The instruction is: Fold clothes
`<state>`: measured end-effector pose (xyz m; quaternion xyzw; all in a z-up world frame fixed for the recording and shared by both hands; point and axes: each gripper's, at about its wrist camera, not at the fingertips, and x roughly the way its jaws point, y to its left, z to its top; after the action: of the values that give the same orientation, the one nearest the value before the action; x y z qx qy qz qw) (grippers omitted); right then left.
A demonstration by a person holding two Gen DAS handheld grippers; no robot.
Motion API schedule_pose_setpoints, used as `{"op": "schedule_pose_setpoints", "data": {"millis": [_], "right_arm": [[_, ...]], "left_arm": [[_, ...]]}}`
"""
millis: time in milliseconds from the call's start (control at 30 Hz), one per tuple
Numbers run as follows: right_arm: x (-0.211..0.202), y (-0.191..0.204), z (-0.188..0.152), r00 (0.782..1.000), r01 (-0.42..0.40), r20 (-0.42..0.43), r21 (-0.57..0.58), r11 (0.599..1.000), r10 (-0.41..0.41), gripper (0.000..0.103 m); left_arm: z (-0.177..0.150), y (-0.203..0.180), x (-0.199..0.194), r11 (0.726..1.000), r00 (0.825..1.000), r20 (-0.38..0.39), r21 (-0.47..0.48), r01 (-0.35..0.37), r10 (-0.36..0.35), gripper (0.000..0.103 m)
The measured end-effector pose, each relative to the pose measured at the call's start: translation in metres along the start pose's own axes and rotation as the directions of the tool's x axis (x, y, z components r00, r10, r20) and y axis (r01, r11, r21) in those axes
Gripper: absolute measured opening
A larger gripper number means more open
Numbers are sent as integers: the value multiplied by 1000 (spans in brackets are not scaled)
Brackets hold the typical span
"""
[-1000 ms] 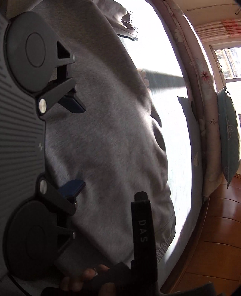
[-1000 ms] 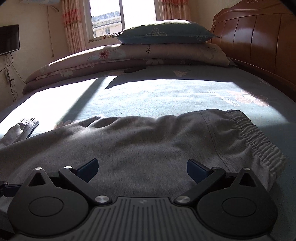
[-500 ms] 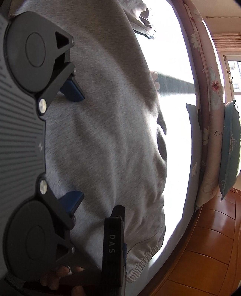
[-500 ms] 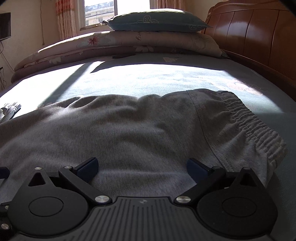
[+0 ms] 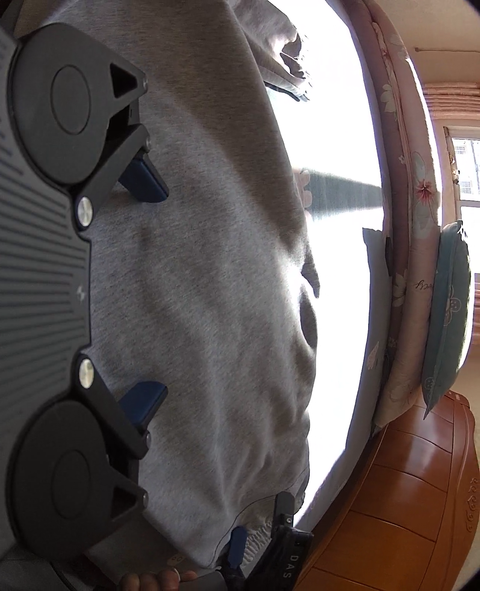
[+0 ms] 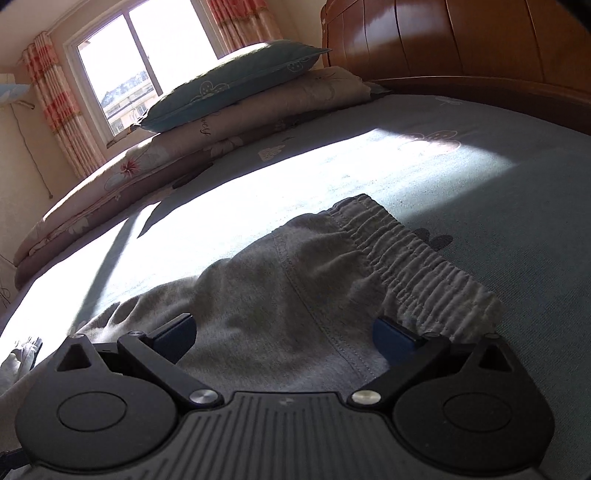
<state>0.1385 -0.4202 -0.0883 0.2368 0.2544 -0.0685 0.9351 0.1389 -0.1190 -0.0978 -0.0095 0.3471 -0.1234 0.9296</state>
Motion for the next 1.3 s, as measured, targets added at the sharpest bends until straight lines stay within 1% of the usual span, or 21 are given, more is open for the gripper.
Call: {"op": "schedule_pose_setpoints", "data": {"millis": [67,133,233,300,333,367,400,500,600,667,733,767,800,833,900,967,1000,1033,1133,1233,1300], "right_arm": [[-5,4,-1,999,-22,37,-22,1000,22,103],[-5,9,-4,998,-39,46,-52,998,41,103],[-2,19,-6,997,-62,35,-85,994,65,103],[0,25,-7,997,-66,29,-108,992,70,103],[1,28,-8,997,-68,26,-120,990,72,103],[1,31,-9,997,-69,25,-130,989,73,103],[1,33,-9,997,-73,23,-139,988,77,103],[0,39,-12,996,-90,14,-147,985,93,103],[1,45,-12,993,-115,1,-152,982,116,103],[1,52,-13,992,-128,-5,-169,977,129,103],[0,59,-15,991,-131,-6,-192,973,132,103],[0,63,-16,991,-131,-5,-206,970,133,103],[-1,66,-17,991,-130,-4,-220,967,133,103],[-1,70,-18,991,-128,-1,-234,964,131,103],[-1,75,-20,992,-123,2,-258,958,128,103],[-1,79,-21,991,-127,-1,-268,955,132,103],[0,80,-21,991,-133,-6,-267,955,136,103],[0,81,-22,990,-137,-9,-264,955,139,103],[2,82,-22,989,-148,-18,-253,956,148,103],[3,87,-25,986,-163,-29,-265,950,162,103],[3,92,-28,983,-181,-40,-291,939,177,103]], "left_arm": [[10,5,-7,1000,999,47,1,20,-20,102],[20,9,-8,1000,997,82,23,6,-8,102],[29,20,0,999,996,84,14,-30,29,102],[30,30,11,998,998,31,-24,-49,50,102],[28,37,18,996,998,-27,-65,-60,58,102],[24,45,21,993,997,-63,-110,-52,45,102],[20,50,19,990,998,-63,-135,-34,25,102],[19,56,-3,990,1000,-6,-139,-12,11,102],[31,69,-35,989,997,80,-151,-5,17,102],[46,83,-57,986,989,140,-166,-28,51,101],[62,102,-75,980,978,176,-181,-82,115,99],[68,112,-80,976,972,182,-185,-118,152,94],[73,121,-84,970,965,182,-188,-156,190,86],[79,130,-89,963,956,183,-190,-193,228,82],[87,152,-90,940,943,142,-211,-268,301,69],[89,169,-85,918,934,95,-241,-314,344,63],[89,175,-81,909,932,74,-260,-324,354,60],[87,178,-77,910,938,56,-270,-315,342,60],[86,175,-61,936,964,21,-245,-251,264,60],[89,160,-43,960,978,-9,-189,-205,207,61],[94,153,-34,965,986,-4,-201,-166,168,61]]}}
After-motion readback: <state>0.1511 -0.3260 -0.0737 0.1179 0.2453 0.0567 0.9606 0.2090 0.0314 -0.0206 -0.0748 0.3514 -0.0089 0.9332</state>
